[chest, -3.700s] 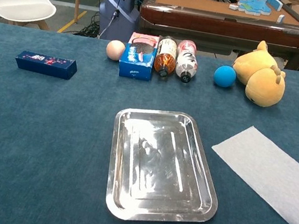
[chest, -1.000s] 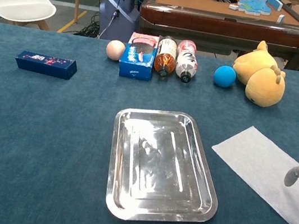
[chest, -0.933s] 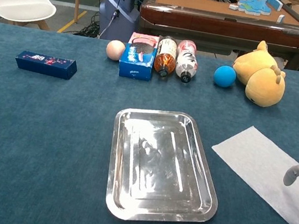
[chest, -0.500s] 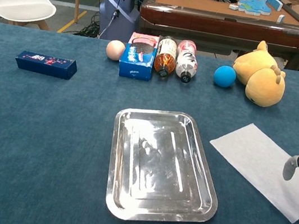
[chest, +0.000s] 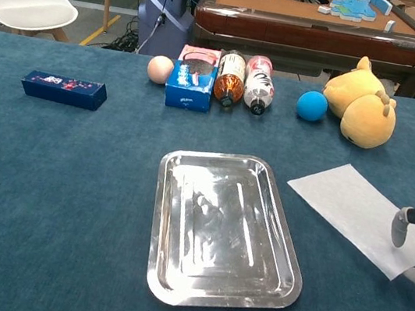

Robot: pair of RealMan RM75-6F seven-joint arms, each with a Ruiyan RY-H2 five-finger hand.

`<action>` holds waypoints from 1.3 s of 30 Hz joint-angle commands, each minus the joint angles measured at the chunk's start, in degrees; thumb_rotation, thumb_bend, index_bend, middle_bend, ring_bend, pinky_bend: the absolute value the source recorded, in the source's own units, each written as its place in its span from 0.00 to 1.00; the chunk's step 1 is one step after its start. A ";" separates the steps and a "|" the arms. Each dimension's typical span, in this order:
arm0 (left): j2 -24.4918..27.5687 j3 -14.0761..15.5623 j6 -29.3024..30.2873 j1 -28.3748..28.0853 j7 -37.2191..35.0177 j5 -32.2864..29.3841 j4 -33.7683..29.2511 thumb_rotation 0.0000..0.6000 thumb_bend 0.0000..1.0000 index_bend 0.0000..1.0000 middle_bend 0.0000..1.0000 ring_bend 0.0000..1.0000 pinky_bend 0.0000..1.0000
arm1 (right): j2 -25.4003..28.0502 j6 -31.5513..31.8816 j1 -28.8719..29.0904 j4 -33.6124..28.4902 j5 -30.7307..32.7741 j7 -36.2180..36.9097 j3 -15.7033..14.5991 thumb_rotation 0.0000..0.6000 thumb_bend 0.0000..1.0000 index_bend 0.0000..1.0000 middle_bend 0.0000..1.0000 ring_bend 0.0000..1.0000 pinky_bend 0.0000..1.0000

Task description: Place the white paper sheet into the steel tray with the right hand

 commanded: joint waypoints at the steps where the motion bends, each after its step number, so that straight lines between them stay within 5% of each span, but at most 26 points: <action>1: 0.01 0.00 -0.02 -0.01 -0.01 0.02 -0.01 1.00 0.16 0.42 0.32 0.34 0.59 | -0.11 0.02 0.07 0.02 0.18 0.16 0.08 1.00 0.35 0.52 1.00 1.00 1.00; 25: 0.42 -0.01 0.84 0.34 -0.19 0.47 -0.38 1.00 0.16 0.44 0.32 0.34 0.59 | 1.48 -1.05 2.55 -7.33 4.08 -0.47 4.29 1.00 0.42 0.59 1.00 1.00 1.00; 39: 1.21 -0.13 1.97 0.84 -1.02 0.85 -0.92 1.00 0.16 0.44 0.32 0.34 0.59 | 6.20 -6.14 7.77 -20.47 9.01 -5.34 10.59 1.00 0.42 0.61 1.00 1.00 1.00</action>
